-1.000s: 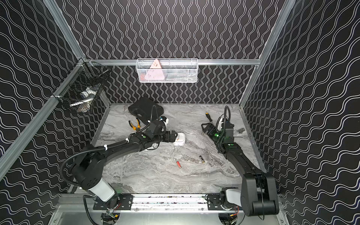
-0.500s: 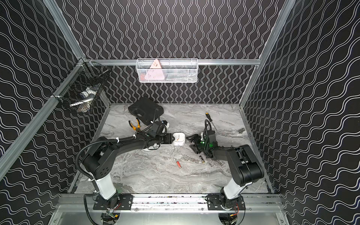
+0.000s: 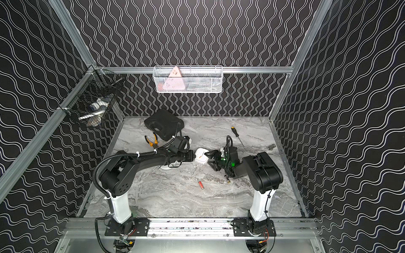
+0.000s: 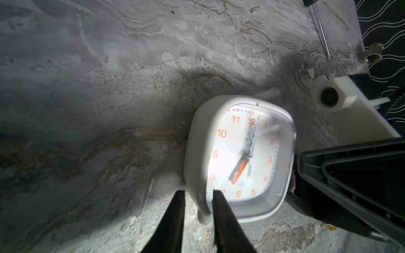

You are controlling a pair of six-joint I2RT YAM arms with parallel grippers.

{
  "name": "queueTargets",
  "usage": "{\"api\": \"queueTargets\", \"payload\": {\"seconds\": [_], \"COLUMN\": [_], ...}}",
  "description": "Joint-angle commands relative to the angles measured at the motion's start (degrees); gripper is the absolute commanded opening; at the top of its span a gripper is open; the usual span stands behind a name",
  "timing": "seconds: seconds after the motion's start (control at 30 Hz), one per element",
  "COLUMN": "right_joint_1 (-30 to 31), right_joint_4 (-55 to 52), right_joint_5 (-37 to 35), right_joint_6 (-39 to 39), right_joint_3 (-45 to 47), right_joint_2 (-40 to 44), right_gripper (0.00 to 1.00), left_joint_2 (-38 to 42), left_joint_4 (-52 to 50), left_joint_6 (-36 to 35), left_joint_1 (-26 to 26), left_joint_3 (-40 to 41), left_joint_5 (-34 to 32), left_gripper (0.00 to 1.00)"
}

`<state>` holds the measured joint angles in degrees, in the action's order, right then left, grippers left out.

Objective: Insert the battery into the alarm
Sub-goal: Adjust the alarm at the center of the board.

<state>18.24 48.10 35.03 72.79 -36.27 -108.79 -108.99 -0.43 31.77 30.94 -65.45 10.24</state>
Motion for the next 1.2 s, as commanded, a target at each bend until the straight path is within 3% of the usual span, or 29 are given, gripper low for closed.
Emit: {"api": "queueTargets", "payload": {"seconds": [0.0, 0.17, 0.27, 0.3, 0.37, 0.5, 0.67, 0.8, 0.87, 1.0, 1.17], "right_joint_1": [0.12, 0.08, 0.00, -0.07, -0.24, -0.26, -0.22, -0.19, -0.16, 0.53, 0.84], "right_joint_4": [-0.78, -3.19, -5.67, -5.51, -6.35, -11.69, -10.52, -5.93, -1.79, 3.76, 4.64], "right_joint_5": [-1.05, -1.14, -2.52, -3.99, -5.76, -6.12, -4.73, -3.54, -3.40, -3.22, -4.22], "right_joint_6": [0.22, -3.51, -5.30, -5.34, -5.98, -8.70, -6.24, -1.81, 1.49, 6.33, 6.60], "right_joint_3": [-0.38, -1.35, -1.20, -0.25, 0.68, -1.32, -1.02, -0.02, 0.90, 1.58, 0.73], "right_joint_2": [-1.40, -1.05, -0.37, 0.56, 2.36, 3.96, 4.03, 2.80, 1.32, -1.51, -4.10], "right_gripper": [0.74, 0.72, 0.76, 0.77, 0.79, 0.81, 0.81, 0.80, 0.80, 0.79, 0.77], "left_joint_2": [-0.07, 0.14, 0.17, 0.75, 2.51, 3.25, -1.73, -5.52, -6.90, -7.82, -7.58], "left_joint_4": [-1.13, -1.24, -1.44, -1.01, 0.89, 1.26, -1.37, -2.52, -2.86, -2.61, -2.18], "left_joint_6": [0.44, 0.55, 0.74, 0.83, 1.25, 1.80, 0.80, 0.75, 0.75, 1.01, 1.19], "left_joint_1": [-0.03, -0.05, -0.03, -0.01, -0.16, -1.17, -1.77, -1.88, -2.01, -2.02, -1.94], "left_joint_3": [-0.27, -0.37, -0.38, -0.05, 1.15, -0.66, -6.75, -9.52, -10.34, -10.67, -9.90], "left_joint_5": [0.28, 0.06, -0.12, -0.40, -0.98, -1.21, -1.37, -1.03, -0.83, -0.51, -0.31], "left_gripper": [0.37, 0.38, 0.38, 0.41, 0.60, 0.71, 0.71, 0.64, 0.59, 0.57, 0.57]}}
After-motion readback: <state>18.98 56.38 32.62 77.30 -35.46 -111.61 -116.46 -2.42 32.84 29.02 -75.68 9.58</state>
